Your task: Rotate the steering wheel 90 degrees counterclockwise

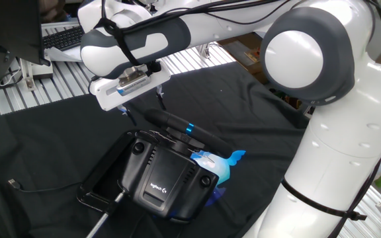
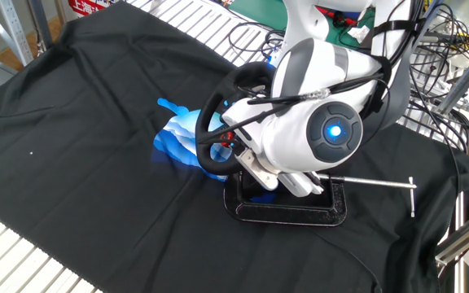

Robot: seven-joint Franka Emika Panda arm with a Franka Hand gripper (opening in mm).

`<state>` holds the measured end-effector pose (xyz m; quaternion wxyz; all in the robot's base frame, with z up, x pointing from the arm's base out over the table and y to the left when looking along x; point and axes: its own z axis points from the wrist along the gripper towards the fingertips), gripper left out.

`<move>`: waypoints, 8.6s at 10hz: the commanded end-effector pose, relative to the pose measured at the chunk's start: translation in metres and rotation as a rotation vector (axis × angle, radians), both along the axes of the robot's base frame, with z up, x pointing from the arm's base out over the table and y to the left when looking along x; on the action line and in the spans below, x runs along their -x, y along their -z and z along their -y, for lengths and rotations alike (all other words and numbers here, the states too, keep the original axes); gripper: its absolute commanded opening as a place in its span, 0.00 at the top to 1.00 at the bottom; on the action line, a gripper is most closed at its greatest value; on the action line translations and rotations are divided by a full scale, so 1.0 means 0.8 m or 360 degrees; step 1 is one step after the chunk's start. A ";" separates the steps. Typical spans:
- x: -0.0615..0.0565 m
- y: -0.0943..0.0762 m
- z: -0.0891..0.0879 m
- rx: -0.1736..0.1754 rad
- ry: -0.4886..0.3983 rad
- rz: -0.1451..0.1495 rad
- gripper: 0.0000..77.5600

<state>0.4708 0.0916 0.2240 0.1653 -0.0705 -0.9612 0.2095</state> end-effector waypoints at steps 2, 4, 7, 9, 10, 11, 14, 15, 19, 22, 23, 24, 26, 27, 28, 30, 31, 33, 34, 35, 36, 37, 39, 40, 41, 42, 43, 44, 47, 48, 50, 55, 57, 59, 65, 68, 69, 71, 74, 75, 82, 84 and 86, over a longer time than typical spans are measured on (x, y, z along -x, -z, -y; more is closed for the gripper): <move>-0.001 -0.001 0.000 0.0014 0.0039 0.0012 0.99; -0.001 -0.001 0.000 0.0014 0.0039 0.0012 0.99; -0.001 -0.001 0.000 0.0014 0.0039 0.0012 0.99; -0.001 -0.001 0.000 0.0014 0.0039 0.0012 0.99; -0.001 -0.001 0.000 0.0014 0.0039 0.0012 0.99; -0.001 -0.001 0.000 0.0014 0.0039 0.0012 0.99; -0.001 -0.001 0.000 0.0014 0.0039 0.0012 0.99; -0.001 -0.001 0.000 0.0014 0.0039 0.0012 0.99; -0.001 -0.011 -0.005 0.0021 0.0127 -0.0077 0.99; 0.000 -0.016 -0.008 -0.0002 0.0071 -0.0071 0.99; 0.000 -0.017 -0.008 -0.0007 0.0063 -0.0072 0.99; 0.000 -0.023 -0.011 -0.0018 0.0047 -0.0072 0.99; 0.001 -0.031 -0.015 -0.0033 0.0010 -0.0070 0.99; 0.001 -0.034 -0.017 -0.0042 -0.0014 -0.0066 0.99; 0.001 -0.037 -0.018 -0.0051 -0.0038 -0.0063 0.99; 0.002 -0.041 -0.020 -0.0078 -0.0072 -0.0061 0.99; 0.003 -0.043 -0.022 -0.0077 -0.0080 -0.0056 0.99; 0.006 -0.046 -0.027 -0.0085 -0.0122 -0.0034 0.99; 0.007 -0.046 -0.028 -0.0085 -0.0128 -0.0030 0.99; 0.010 -0.047 -0.031 -0.0090 -0.0153 -0.0025 0.99; 0.013 -0.048 -0.035 -0.0090 -0.0152 -0.0025 0.99; 0.014 -0.048 -0.037 -0.0090 -0.0153 -0.0027 0.99; 0.015 -0.048 -0.037 -0.0097 -0.0177 -0.0035 0.99; 0.015 -0.048 -0.038 -0.0101 -0.0179 -0.0040 0.99; 0.015 -0.049 -0.038 -0.0101 -0.0181 -0.0041 0.99; 0.015 -0.049 -0.038 -0.0102 -0.0182 -0.0042 0.99; 0.016 -0.049 -0.038 -0.0108 -0.0193 -0.0047 0.99; 0.016 -0.049 -0.038 -0.0108 -0.0193 -0.0047 0.99; 0.017 -0.051 -0.040 -0.0111 -0.0194 -0.0062 0.99; 0.019 -0.052 -0.042 -0.0110 -0.0179 -0.0059 0.99; 0.019 -0.052 -0.042 -0.0118 -0.0174 -0.0063 0.99; 0.019 -0.052 -0.042 -0.0089 -0.0130 -0.0051 0.99; 0.019 -0.052 -0.042 -0.0040 -0.0101 -0.0029 0.99; 0.019 -0.052 -0.042 -0.0040 -0.0111 -0.0035 0.99; 0.019 -0.052 -0.042 -0.0043 -0.0117 -0.0037 0.00; 0.019 -0.052 -0.042 -0.0043 -0.0117 -0.0037 0.00; 0.019 -0.052 -0.042 -0.0043 -0.0117 -0.0037 0.00; 0.019 -0.052 -0.042 -0.0043 -0.0117 -0.0037 0.00; 0.019 -0.052 -0.042 -0.0049 -0.0077 -0.0134 0.00; 0.019 -0.052 -0.042 -0.0048 -0.0071 -0.0138 0.00; 0.019 -0.052 -0.042 0.0016 0.0027 -0.0176 0.00; 0.019 -0.052 -0.042 0.0072 0.0042 -0.0176 0.00; 0.019 -0.052 -0.042 0.0085 0.0045 -0.0174 0.00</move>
